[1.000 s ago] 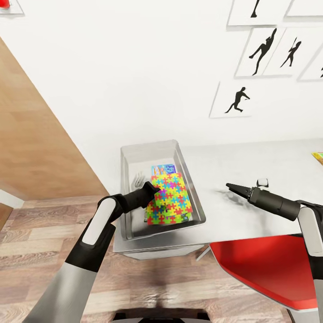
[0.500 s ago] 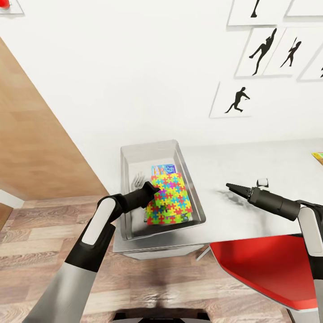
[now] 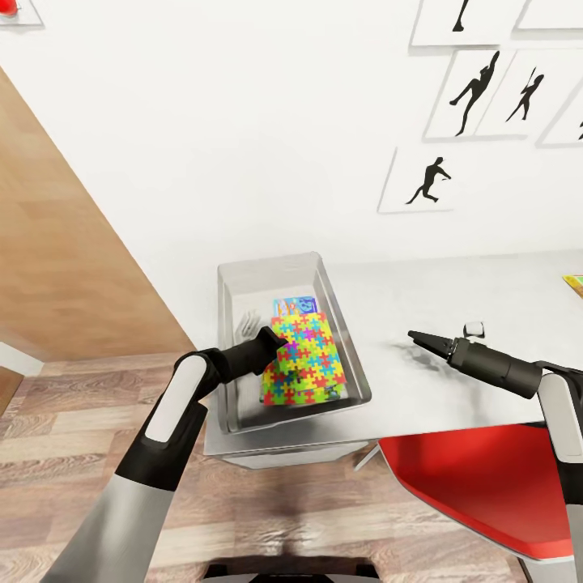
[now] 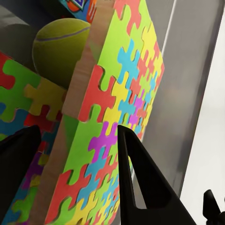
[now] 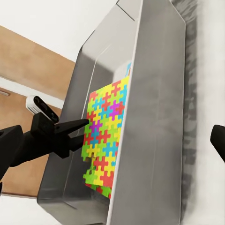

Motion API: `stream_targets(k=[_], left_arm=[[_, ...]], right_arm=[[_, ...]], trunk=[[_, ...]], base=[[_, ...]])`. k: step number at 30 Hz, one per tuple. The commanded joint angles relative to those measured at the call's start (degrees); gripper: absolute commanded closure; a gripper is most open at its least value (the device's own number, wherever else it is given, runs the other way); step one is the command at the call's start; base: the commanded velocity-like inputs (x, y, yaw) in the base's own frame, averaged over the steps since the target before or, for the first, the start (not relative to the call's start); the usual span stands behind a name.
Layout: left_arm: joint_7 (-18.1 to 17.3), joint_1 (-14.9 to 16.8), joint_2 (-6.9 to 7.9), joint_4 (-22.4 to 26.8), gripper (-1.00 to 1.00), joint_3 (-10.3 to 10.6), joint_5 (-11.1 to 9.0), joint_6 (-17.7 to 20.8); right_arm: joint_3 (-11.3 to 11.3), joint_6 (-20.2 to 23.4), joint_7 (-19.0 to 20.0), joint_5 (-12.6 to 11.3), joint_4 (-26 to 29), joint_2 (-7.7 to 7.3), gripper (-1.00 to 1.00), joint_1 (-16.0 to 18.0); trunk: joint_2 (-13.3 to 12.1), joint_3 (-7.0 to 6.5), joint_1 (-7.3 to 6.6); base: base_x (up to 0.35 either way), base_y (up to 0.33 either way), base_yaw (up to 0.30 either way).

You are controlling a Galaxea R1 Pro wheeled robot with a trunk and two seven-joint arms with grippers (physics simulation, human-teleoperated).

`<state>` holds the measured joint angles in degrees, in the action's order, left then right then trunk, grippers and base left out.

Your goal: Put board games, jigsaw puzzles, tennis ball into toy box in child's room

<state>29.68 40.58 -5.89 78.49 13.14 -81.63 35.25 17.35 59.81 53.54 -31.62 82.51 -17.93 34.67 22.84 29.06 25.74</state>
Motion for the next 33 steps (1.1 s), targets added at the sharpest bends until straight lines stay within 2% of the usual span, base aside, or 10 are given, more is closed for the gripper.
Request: stream_targets(k=[1,33], left_arm=[[0.79,0.02,0.01,-2.49,1.0,0.03,1.94,0.69],[0.52,0.02,-0.08,-0.84,1.0,0.13,1.51,0.95]], right_arm=[[0.05,0.19,0.33,0.25,0.0,0.0,-1.0,0.05],[0.05,0.19,0.33,0.25,0.02,0.0,-1.0,0.05]], trunk=[[0.08,0.09,0.04],[0.08,0.09,0.04]], base=[[0.0,0.0,0.0],[0.0,0.0,0.0]])
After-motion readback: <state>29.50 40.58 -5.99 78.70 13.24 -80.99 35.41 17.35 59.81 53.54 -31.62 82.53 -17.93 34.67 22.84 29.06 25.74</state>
